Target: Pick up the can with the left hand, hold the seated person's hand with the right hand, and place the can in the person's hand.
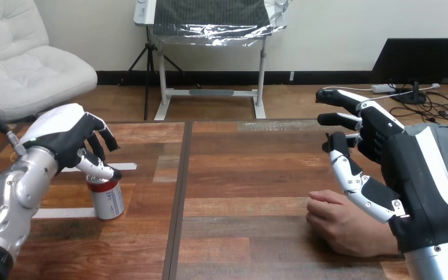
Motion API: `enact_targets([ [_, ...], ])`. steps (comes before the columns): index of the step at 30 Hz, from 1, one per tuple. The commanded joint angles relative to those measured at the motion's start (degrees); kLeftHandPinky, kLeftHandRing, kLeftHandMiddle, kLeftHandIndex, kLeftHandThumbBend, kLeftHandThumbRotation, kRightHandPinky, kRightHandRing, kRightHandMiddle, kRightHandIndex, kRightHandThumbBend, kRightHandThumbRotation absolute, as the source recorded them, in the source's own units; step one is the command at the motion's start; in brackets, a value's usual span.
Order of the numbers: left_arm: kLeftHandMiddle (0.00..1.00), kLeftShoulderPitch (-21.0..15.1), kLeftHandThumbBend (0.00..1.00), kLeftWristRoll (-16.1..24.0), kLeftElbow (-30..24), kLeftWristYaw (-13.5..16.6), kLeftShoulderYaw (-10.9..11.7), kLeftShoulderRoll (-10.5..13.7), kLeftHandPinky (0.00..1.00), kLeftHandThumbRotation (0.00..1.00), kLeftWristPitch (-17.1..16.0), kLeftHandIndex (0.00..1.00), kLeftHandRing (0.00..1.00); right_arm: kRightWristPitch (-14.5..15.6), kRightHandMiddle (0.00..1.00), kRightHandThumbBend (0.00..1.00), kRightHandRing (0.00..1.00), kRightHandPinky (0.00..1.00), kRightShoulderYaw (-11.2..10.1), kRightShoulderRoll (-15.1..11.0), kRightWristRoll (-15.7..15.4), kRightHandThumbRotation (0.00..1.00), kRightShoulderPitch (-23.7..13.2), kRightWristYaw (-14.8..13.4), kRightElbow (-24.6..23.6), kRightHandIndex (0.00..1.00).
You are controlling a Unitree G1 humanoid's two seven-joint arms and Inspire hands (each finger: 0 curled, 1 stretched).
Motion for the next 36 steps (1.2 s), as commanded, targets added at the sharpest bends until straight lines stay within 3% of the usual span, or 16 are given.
enact_targets([
  [1, 0.47, -1.0, 0.69, -0.8, 0.3, 3.0, 1.3, -0.4, 0.32, 0.0, -1.3, 0.56, 0.39, 0.0, 0.84, 0.06, 0.76, 0.58, -0.5, -0.8, 0.3, 0.0, -3.4, 0.2, -1.0, 0.77],
  [21, 0.49, 0.2, 0.68, -1.7, 0.6, 7.5, 1.6, -0.4, 0.36, 0.0, -4.7, 0.56, 0.41, 0.3, 0.82, 0.07, 0.74, 0.57, -0.6, -1.1, 0.5, 0.0, -3.5, 0.4, -1.1, 0.76],
  [28, 0.48, 0.1, 0.69, -0.5, 1.1, 8.6, 0.7, 0.4, 0.36, 0.0, -6.6, 0.56, 0.41, 0.2, 0.82, 0.08, 0.74, 0.56, -0.8, -1.1, 0.7, 0.0, -3.6, 0.6, -1.0, 0.76],
  [36, 0.51, 0.0, 0.71, 1.4, 0.6, 8.8, 0.1, 0.9, 0.4, 0.0, -6.2, 0.57, 0.44, 0.2, 0.82, 0.09, 0.74, 0.56, -1.0, -1.2, 1.1, 0.0, -3.6, 1.0, -0.9, 0.76],
])
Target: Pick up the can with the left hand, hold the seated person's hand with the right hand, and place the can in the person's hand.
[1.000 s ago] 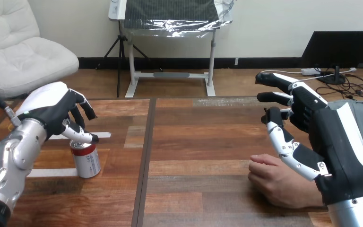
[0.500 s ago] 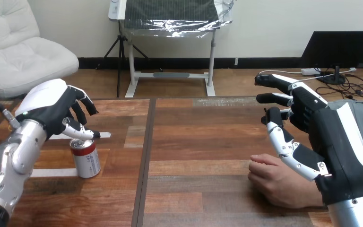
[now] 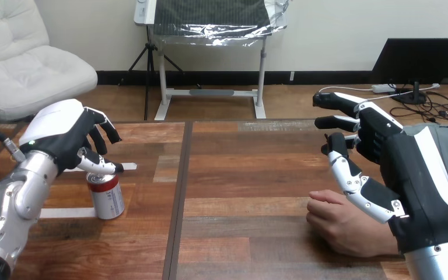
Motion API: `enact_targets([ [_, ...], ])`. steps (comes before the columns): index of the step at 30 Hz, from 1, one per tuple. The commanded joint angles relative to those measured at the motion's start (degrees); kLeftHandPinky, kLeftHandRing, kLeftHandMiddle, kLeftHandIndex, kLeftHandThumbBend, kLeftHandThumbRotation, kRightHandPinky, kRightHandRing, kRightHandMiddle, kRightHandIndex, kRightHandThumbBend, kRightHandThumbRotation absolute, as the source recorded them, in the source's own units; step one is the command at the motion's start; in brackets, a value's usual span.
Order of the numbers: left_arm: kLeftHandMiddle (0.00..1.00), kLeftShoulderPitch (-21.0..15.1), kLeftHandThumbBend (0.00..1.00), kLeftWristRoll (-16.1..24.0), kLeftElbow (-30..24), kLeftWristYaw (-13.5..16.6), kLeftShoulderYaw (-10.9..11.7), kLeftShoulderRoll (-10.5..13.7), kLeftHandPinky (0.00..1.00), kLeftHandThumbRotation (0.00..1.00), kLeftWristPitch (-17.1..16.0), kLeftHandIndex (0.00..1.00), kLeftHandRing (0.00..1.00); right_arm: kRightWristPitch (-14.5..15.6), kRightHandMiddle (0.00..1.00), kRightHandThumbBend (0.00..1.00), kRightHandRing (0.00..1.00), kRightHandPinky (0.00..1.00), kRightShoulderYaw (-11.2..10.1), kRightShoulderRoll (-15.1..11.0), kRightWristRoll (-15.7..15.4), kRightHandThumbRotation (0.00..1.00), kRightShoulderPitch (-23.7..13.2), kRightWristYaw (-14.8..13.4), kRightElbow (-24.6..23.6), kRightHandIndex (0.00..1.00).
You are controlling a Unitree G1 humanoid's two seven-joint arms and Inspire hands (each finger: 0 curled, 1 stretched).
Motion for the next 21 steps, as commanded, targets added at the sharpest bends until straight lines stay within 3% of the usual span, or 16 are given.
enact_targets([
  [1, 0.52, -1.9, 0.71, 1.3, -0.6, 0.7, -0.4, 1.1, 0.4, 0.0, -0.4, 0.58, 0.45, 0.1, 0.82, 0.09, 0.74, 0.56, -0.8, -1.1, 0.9, 0.0, -3.6, 0.3, -0.9, 0.76],
  [4, 0.56, -1.9, 0.73, 1.6, -1.1, 0.0, -0.4, 1.3, 0.44, 0.0, -0.1, 0.6, 0.5, 0.1, 0.82, 0.1, 0.74, 0.56, -0.9, -1.1, 0.9, 0.0, -3.6, 0.3, -0.9, 0.76],
  [6, 0.59, -2.2, 0.74, 1.9, -1.4, -2.2, -0.7, 1.6, 0.47, 0.01, 1.0, 0.63, 0.53, 0.1, 0.82, 0.1, 0.74, 0.56, -1.0, -1.2, 0.9, 0.0, -3.7, 0.3, -0.8, 0.76],
  [14, 0.78, -3.1, 0.81, 1.7, -3.0, -9.3, -0.6, 1.7, 0.58, 0.18, 4.9, 0.78, 0.67, 0.7, 0.82, 0.11, 0.74, 0.56, -1.1, -1.2, 1.1, 0.0, -3.7, 0.5, -1.0, 0.75],
  [19, 0.86, -3.4, 0.85, 2.4, -3.8, -11.3, -0.7, 1.9, 0.67, 0.26, 5.9, 0.85, 0.77, 1.0, 0.82, 0.11, 0.74, 0.56, -1.1, -1.3, 0.9, 0.0, -3.6, 0.5, -1.3, 0.75],
  [21, 0.87, -3.4, 0.86, 2.6, -3.8, -11.5, -0.8, 2.2, 0.69, 0.28, 4.7, 0.86, 0.8, 0.8, 0.82, 0.11, 0.74, 0.56, -1.1, -1.4, 1.2, 0.0, -3.7, 0.7, -1.1, 0.75],
])
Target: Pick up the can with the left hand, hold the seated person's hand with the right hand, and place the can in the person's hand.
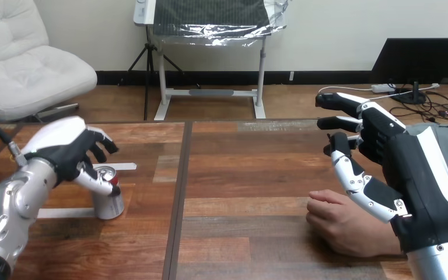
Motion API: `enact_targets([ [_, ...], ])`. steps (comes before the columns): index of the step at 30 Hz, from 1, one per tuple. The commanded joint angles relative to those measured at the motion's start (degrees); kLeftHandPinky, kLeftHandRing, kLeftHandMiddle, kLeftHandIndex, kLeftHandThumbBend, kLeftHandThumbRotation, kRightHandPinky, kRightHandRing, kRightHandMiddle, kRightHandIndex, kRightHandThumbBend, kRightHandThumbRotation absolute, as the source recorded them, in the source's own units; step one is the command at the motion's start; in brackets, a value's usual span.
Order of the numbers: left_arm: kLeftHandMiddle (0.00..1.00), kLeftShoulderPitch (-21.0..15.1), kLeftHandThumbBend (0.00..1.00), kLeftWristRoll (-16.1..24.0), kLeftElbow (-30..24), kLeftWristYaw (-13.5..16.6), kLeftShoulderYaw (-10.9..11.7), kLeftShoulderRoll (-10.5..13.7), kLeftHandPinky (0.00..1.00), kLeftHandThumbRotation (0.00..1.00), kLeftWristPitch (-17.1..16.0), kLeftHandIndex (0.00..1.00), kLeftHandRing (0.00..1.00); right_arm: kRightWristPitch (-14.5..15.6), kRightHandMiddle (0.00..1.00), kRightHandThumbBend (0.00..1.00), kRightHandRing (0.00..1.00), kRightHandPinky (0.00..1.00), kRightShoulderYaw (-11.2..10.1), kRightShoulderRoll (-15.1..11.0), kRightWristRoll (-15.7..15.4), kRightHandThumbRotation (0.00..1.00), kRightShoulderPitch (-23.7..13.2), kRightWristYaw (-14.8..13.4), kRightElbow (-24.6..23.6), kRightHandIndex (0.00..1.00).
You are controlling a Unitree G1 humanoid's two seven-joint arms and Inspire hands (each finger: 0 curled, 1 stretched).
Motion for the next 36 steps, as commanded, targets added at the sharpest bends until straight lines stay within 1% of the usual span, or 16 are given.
enact_targets([
  [1, 0.87, -3.4, 0.87, 0.6, -2.9, -0.9, -0.4, 2.2, 0.71, 0.28, -1.2, 0.86, 0.81, -0.2, 0.82, 0.11, 0.74, 0.56, -0.5, -1.3, 0.7, 0.0, -3.7, 0.6, -1.1, 0.75],
  [5, 0.89, -3.6, 0.91, 1.4, -3.0, -1.3, -1.0, 2.7, 0.77, 0.31, -2.2, 0.88, 0.86, -0.4, 0.82, 0.11, 0.74, 0.56, -0.5, -1.5, 0.9, 0.0, -3.8, 0.8, -0.9, 0.75],
  [16, 0.92, -4.5, 0.94, 2.6, -2.9, -4.2, -1.7, 2.8, 0.86, 0.35, -1.9, 0.9, 0.9, -0.6, 0.81, 0.12, 0.73, 0.55, -0.3, -1.8, 0.8, 0.0, -3.9, 1.0, -0.9, 0.74],
  [26, 0.93, -5.1, 0.95, 4.1, -1.9, -5.9, -2.2, 2.3, 0.87, 0.34, -1.2, 0.91, 0.91, 0.3, 0.8, 0.13, 0.73, 0.54, -0.2, -2.2, 0.9, 0.0, -3.7, 1.0, -1.5, 0.74],
  [30, 0.93, -5.2, 0.95, 4.1, -1.4, -5.5, -2.2, 1.9, 0.86, 0.33, -1.2, 0.91, 0.9, 0.1, 0.8, 0.14, 0.73, 0.54, -0.2, -2.3, 1.0, 0.0, -3.7, 1.1, -1.4, 0.74],
  [36, 0.91, -5.3, 0.94, 5.0, -0.2, -4.6, -2.9, 1.4, 0.83, 0.3, -1.5, 0.9, 0.88, -0.2, 0.8, 0.14, 0.73, 0.53, -0.3, -2.5, 1.1, 0.0, -3.8, 1.2, -1.2, 0.73],
])
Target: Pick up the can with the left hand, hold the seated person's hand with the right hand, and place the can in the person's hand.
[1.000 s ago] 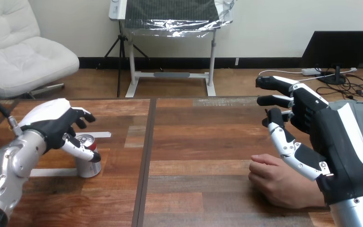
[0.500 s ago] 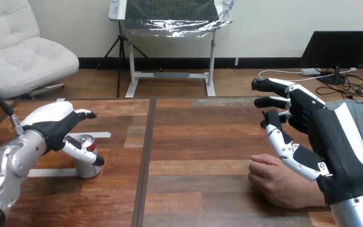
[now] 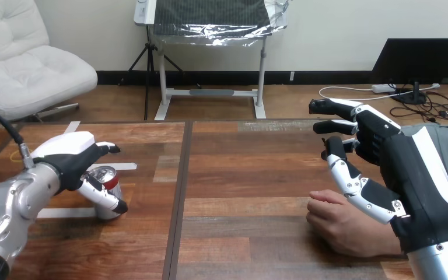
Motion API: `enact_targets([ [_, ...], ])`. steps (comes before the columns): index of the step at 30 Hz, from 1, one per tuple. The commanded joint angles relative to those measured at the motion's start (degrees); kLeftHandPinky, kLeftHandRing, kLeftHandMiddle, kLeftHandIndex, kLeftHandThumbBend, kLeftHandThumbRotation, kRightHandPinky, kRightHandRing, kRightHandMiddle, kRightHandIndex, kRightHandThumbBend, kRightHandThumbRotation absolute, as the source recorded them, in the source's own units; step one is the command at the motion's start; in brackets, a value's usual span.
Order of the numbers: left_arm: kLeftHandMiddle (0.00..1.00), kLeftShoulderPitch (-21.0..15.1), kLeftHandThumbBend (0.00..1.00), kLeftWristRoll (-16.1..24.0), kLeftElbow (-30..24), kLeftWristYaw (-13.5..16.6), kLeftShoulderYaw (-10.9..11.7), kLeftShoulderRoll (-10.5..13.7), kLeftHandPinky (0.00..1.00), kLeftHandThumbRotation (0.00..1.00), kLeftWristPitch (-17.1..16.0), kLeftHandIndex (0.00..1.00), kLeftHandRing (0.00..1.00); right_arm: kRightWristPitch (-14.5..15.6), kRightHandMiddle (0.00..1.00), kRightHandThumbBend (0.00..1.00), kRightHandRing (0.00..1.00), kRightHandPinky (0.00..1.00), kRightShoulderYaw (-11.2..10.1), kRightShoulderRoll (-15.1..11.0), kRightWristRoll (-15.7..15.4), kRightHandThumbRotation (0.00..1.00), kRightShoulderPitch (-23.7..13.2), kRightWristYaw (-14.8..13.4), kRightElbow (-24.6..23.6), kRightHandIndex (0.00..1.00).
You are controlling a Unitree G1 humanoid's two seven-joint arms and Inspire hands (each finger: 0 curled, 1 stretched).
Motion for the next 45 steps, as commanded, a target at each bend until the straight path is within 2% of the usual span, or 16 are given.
enact_targets([
  [1, 0.9, -4.9, 0.94, 0.7, 0.2, 1.5, -0.7, 0.4, 0.82, 0.3, -0.2, 0.89, 0.88, -0.4, 0.79, 0.15, 0.73, 0.53, -0.4, -0.7, 0.8, 0.0, -3.7, 0.2, -1.1, 0.73],
  [8, 0.88, -5.0, 0.91, 1.5, 0.1, 1.2, -1.4, 0.1, 0.77, 0.29, 0.9, 0.87, 0.85, -0.2, 0.79, 0.15, 0.72, 0.52, -0.4, -0.8, 0.9, 0.0, -3.7, 0.4, -1.3, 0.72],
  [18, 0.81, -4.9, 0.87, 1.3, 0.5, 0.7, -1.8, -0.3, 0.65, 0.25, 0.9, 0.81, 0.75, -0.9, 0.78, 0.15, 0.72, 0.51, -0.8, -1.1, 0.8, 0.0, -3.9, 0.6, -1.0, 0.71],
  [22, 0.79, -5.0, 0.85, 1.2, 1.0, 0.8, -2.1, -0.3, 0.64, 0.24, 0.5, 0.79, 0.73, -0.8, 0.78, 0.16, 0.71, 0.5, -0.9, -1.2, 0.7, 0.0, -3.9, 0.7, -1.1, 0.71],
  [27, 0.73, -5.6, 0.8, 1.4, 2.6, 1.3, -2.9, -0.3, 0.63, 0.19, -0.4, 0.74, 0.69, -0.8, 0.78, 0.16, 0.71, 0.5, -1.0, -1.3, 1.3, 0.0, -3.9, 0.9, -1.0, 0.7],
  [35, 0.69, -5.8, 0.76, 0.0, 4.7, 2.8, -2.2, -1.1, 0.61, 0.08, -1.0, 0.69, 0.64, -1.0, 0.77, 0.16, 0.71, 0.49, -1.1, -1.2, 1.3, 0.0, -4.1, 1.0, -0.9, 0.7],
  [45, 0.66, -6.1, 0.75, -1.3, 7.4, 5.6, -1.9, -2.1, 0.58, 0.01, -2.1, 0.66, 0.61, -1.3, 0.76, 0.16, 0.71, 0.49, -1.3, -1.5, 1.6, 0.0, -4.3, 1.3, -0.6, 0.69],
])
